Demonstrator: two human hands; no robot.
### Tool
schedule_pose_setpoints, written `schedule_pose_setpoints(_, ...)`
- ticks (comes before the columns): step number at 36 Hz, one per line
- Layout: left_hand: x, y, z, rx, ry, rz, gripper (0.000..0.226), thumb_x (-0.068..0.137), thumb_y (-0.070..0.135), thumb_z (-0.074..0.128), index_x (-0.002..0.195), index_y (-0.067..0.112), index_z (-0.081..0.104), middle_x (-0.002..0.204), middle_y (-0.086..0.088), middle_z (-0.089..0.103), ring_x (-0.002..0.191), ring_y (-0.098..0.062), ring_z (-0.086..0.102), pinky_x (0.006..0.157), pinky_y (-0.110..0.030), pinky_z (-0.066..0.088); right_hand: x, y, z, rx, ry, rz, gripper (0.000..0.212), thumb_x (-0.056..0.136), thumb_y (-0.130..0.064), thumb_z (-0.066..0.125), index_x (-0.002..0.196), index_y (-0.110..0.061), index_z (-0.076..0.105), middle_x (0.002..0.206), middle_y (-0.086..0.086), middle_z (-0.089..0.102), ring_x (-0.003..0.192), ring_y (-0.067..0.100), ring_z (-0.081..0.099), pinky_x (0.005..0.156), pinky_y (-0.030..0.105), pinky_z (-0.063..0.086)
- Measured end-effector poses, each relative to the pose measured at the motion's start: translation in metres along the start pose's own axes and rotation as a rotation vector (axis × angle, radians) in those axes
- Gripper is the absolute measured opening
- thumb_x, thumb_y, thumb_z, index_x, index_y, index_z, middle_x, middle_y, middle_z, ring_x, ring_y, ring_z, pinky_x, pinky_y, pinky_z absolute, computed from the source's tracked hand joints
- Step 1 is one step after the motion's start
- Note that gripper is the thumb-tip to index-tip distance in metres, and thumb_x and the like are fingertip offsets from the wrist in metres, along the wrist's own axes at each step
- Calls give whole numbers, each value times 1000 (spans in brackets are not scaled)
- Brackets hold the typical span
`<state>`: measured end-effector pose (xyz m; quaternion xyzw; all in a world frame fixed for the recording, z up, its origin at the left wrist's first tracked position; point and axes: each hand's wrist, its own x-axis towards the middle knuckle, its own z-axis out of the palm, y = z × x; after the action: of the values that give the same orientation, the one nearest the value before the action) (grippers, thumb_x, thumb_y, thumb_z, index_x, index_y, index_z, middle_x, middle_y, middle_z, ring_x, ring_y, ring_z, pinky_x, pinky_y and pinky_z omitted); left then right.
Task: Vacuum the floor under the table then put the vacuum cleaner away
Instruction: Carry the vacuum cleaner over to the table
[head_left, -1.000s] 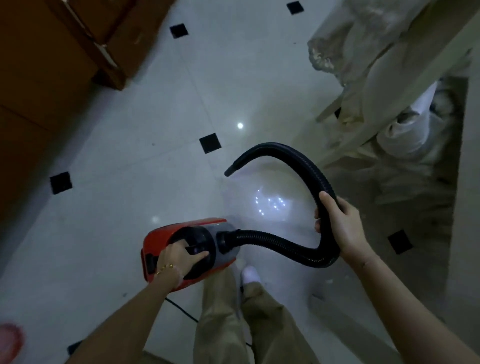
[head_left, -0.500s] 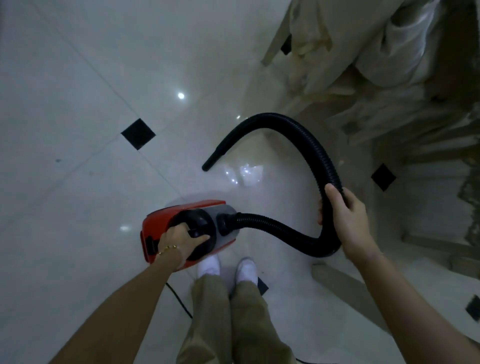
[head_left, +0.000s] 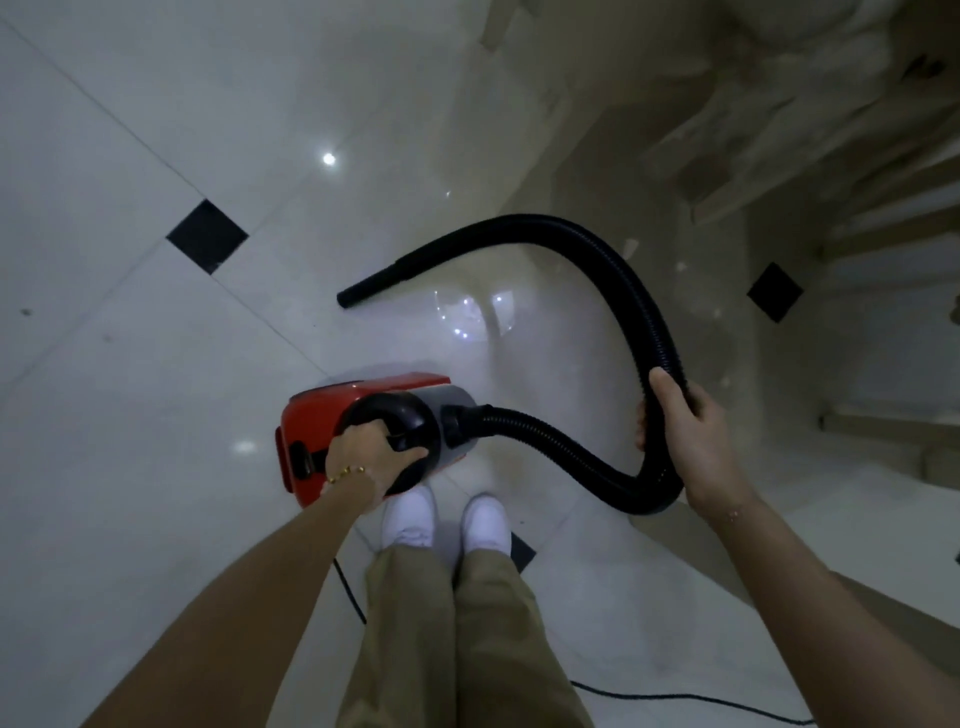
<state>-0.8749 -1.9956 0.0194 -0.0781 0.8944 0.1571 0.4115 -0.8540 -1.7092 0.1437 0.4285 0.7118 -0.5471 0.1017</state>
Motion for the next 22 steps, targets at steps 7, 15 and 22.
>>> schedule_pose_setpoints(7, -2, 0, 23, 48, -21, 73, 41, 85, 45, 61, 108, 11, 62, 104, -8, 68, 95, -23, 62, 82, -33, 49, 11, 19, 13, -91, -58, -25, 26, 95, -33, 55, 84, -10, 56, 67, 5, 54, 45, 10, 52, 48, 20, 46)
schedule_pose_setpoints(15, -1, -8, 22, 57, -79, 150, 45, 90, 39, 56, 122, 8, 55, 119, -12, 61, 106, -27, 58, 90, -36, 47, 16, 4, 13, -144, -161, -109, 22, 94, -32, 56, 86, -11, 58, 69, 4, 56, 49, 10, 54, 52, 20, 48)
schedule_pose_setpoints(22, -8, -19, 25, 85, -48, 173, 40, 93, 28, 52, 128, 9, 50, 123, -12, 58, 111, -26, 56, 95, -35, 45, 10, -24, 25, -253, -370, -177, 21, 91, -26, 62, 99, -7, 63, 81, 9, 58, 72, 20, 57, 71, 34, 48)
